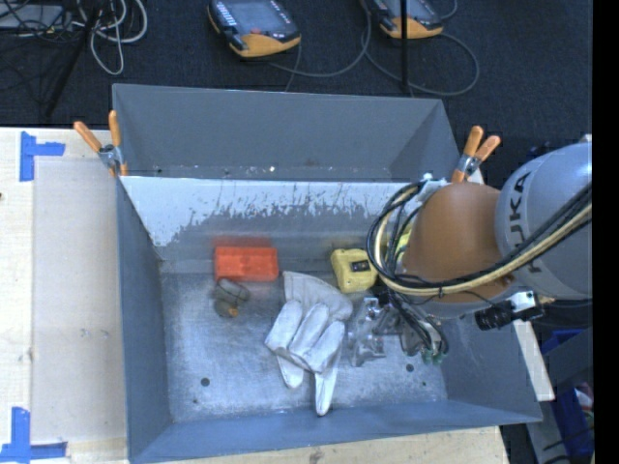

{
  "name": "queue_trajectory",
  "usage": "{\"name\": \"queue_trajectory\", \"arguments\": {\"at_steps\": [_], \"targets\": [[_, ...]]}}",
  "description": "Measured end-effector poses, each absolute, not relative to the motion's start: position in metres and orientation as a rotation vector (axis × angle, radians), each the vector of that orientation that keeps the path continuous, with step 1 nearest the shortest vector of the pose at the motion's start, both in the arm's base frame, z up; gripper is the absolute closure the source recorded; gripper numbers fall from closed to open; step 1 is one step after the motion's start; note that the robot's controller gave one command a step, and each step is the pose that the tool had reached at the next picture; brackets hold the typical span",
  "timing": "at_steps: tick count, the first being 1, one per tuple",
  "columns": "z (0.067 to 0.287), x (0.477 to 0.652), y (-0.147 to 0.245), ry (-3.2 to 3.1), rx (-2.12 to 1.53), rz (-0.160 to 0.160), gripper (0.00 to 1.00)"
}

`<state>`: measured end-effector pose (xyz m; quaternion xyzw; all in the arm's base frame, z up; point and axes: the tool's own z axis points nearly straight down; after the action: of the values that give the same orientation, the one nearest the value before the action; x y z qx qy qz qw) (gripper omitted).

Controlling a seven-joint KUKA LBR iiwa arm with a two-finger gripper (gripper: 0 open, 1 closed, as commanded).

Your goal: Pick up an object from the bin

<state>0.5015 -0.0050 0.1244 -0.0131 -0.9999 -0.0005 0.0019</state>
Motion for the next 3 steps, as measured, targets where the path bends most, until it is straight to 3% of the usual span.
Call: {"name": "queue_trajectory", "arguments": {"at_steps": [1, 2, 3], "targets": [[0.143, 0.544, 0.008, -3.133, -0.188, -0.001, 1.0], [0.139, 0.544, 0.024, -3.136, -0.252, -0.001, 1.0], [0.185, 0.535, 0.03, -3.126, -0.211, 0.001, 1.0]]}}
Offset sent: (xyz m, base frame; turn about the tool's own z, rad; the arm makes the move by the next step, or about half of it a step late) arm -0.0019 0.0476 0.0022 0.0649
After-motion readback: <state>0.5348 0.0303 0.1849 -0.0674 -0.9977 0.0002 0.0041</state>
